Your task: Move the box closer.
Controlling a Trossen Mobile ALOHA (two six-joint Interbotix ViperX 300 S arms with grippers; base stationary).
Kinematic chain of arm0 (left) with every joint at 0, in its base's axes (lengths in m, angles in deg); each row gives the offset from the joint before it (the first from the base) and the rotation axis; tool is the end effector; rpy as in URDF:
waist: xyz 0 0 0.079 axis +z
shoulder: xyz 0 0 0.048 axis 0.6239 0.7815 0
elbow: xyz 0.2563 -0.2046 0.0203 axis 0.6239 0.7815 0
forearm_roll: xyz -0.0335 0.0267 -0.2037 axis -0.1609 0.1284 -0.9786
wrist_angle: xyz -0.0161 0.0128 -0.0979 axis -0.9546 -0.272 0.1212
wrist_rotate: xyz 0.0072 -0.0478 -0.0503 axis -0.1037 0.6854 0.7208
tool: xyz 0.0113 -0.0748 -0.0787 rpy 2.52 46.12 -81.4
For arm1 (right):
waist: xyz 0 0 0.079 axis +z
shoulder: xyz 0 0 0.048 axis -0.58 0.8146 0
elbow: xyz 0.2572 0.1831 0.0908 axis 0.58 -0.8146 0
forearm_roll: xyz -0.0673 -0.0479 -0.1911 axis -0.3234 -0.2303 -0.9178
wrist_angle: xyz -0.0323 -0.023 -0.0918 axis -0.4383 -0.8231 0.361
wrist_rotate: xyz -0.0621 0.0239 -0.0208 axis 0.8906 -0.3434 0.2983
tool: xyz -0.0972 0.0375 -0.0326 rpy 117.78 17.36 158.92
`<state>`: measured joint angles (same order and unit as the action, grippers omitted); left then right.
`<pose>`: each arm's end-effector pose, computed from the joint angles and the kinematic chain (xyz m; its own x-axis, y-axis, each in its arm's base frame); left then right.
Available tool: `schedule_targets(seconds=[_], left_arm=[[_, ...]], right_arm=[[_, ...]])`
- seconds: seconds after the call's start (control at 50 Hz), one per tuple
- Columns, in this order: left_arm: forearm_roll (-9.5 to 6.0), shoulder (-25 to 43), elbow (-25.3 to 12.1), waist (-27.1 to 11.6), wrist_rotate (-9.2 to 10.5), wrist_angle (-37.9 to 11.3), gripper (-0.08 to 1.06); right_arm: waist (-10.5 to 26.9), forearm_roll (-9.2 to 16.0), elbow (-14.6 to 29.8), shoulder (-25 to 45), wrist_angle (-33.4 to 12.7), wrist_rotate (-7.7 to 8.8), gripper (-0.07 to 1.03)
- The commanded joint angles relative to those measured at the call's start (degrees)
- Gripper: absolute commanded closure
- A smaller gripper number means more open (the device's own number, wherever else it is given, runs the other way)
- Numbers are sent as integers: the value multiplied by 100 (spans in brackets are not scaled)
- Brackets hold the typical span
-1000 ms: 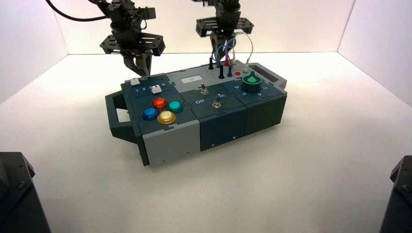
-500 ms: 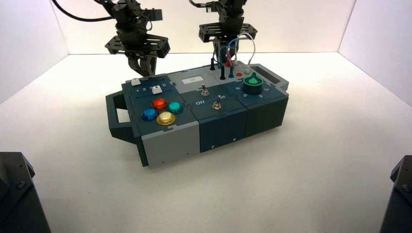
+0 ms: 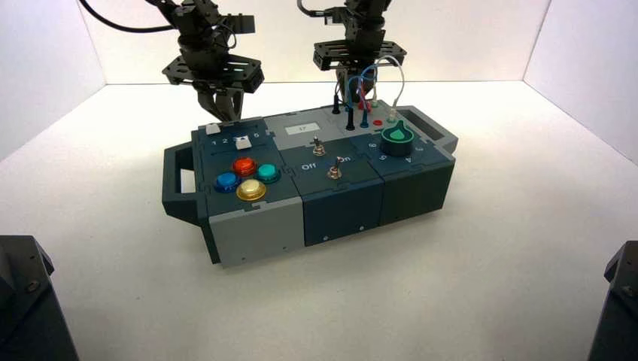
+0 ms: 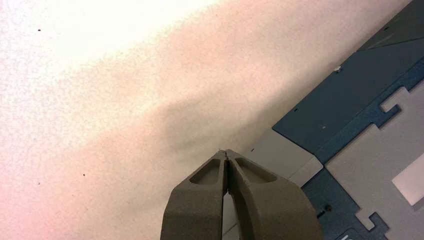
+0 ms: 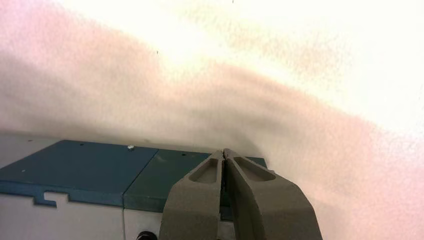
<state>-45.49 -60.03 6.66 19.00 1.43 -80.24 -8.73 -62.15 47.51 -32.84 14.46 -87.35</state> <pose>0.3681 -0.1454 0.0178 0.2125 -0.1550 -0.9648 0.3961 0.9162 -0.0599 0.4491 0.2343 0.0307 0.1415 0.1172 -0.9830 -0.3753 0.9252 0.0563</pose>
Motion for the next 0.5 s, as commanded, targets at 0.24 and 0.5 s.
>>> schedule_targets(seconds=[0.24,0.5], left_arm=[[0,-264,0,-299,-62,9,101],[-9,-264,35,-475,-62,0,101]], right_arm=[[79,114,-299,-360,-53,-18,98],[70,123,-571,-510,0,-26,98]])
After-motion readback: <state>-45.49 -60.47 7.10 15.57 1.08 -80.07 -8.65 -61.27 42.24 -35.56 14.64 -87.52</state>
